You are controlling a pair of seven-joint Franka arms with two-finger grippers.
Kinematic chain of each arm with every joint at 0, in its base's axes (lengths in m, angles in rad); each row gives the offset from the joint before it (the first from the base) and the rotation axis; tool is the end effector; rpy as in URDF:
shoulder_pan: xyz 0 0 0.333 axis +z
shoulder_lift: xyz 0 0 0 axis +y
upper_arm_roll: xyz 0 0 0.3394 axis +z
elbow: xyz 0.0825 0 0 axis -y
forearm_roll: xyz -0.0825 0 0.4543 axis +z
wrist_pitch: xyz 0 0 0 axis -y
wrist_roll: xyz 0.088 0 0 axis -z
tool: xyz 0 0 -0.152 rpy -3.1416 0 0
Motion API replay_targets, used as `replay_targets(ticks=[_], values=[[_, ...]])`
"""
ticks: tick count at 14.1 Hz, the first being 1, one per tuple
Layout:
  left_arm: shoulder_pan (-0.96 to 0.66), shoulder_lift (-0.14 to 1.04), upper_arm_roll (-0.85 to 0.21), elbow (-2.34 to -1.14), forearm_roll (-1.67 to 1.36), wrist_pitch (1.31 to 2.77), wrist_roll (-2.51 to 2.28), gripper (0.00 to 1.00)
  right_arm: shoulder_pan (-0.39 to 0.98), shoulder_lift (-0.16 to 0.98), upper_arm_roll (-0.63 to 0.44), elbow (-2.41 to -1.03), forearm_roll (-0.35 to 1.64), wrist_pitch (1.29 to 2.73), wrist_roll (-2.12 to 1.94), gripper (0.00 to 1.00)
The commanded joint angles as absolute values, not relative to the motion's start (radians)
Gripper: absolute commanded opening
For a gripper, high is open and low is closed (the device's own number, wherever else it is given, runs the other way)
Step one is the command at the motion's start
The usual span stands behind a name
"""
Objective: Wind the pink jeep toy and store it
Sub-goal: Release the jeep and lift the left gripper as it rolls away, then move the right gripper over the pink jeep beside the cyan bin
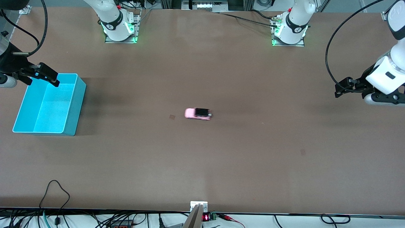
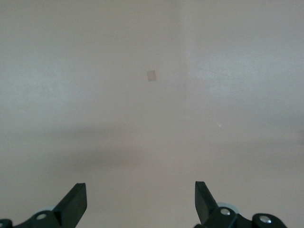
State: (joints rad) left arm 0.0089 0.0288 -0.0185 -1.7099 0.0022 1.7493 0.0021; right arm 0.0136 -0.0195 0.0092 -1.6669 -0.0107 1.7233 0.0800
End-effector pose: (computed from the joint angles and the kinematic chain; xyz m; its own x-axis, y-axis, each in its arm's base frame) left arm 0.6435 -0.0058 0.5242 0.9999 -0.0121 0.0106 -0.0121 -0.9999 -0.0017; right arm 0.6343 0.0130 0.5766 0.9955 -0.0556 0.0764 -0.0561 -0.9984 0.0048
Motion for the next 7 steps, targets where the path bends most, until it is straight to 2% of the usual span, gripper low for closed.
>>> replay_targets(ticks=[1,7], values=[[0.009,0.014,-0.026,-1.697,-0.012,1.675,-0.014,1.0,0.005,-0.009,0.015,-1.644,-0.017,1.717,0.086,1.0],[0.017,0.012,-0.043,-1.683,-0.006,1.66,-0.011,1.0,0.005,-0.009,0.017,-1.644,-0.017,1.712,0.083,1.0]])
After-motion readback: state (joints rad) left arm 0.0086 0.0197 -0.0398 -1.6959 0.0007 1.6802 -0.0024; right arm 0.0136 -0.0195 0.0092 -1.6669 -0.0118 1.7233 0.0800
